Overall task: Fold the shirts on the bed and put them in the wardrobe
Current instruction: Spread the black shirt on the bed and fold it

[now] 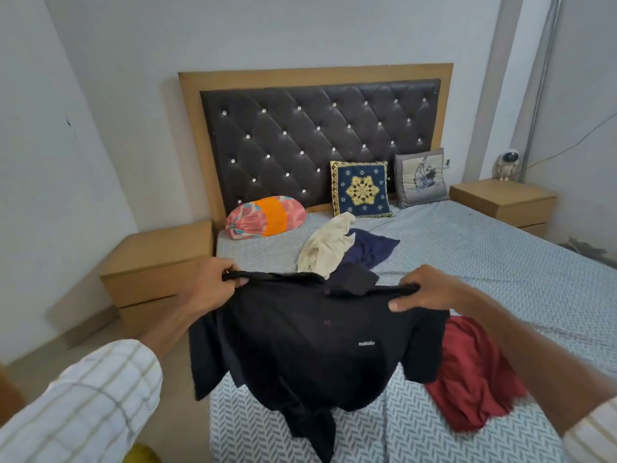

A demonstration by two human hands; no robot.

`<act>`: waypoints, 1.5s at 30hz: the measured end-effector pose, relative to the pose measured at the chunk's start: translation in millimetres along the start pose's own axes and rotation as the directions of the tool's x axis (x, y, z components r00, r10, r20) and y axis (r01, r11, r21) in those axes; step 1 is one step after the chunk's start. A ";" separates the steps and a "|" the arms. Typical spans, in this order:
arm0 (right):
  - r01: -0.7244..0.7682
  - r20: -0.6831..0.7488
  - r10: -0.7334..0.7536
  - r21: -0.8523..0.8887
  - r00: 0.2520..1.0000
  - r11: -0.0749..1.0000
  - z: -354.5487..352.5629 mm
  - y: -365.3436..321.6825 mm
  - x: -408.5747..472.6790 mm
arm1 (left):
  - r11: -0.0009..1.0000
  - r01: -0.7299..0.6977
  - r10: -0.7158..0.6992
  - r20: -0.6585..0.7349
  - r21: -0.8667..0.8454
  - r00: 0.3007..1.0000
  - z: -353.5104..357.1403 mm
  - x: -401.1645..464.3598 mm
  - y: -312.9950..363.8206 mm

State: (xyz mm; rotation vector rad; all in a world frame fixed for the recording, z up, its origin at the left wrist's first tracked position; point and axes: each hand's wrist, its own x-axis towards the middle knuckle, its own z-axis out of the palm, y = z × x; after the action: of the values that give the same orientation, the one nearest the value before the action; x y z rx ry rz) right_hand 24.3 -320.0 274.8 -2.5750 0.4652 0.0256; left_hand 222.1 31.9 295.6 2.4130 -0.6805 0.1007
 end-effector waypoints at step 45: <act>0.045 -0.049 -0.055 -0.181 0.997 0.982 149.5 145.3 -9.7 | 0.990 0.111 -0.137 0.484 0.083 0.864 159.7 -91.7 -104.8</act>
State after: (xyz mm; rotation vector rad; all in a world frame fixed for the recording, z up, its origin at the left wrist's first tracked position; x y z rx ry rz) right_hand -22.3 -359.8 75.3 -2.7698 0.4356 -0.0206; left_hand 180.3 49.6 88.6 2.5437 -0.7422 -0.5744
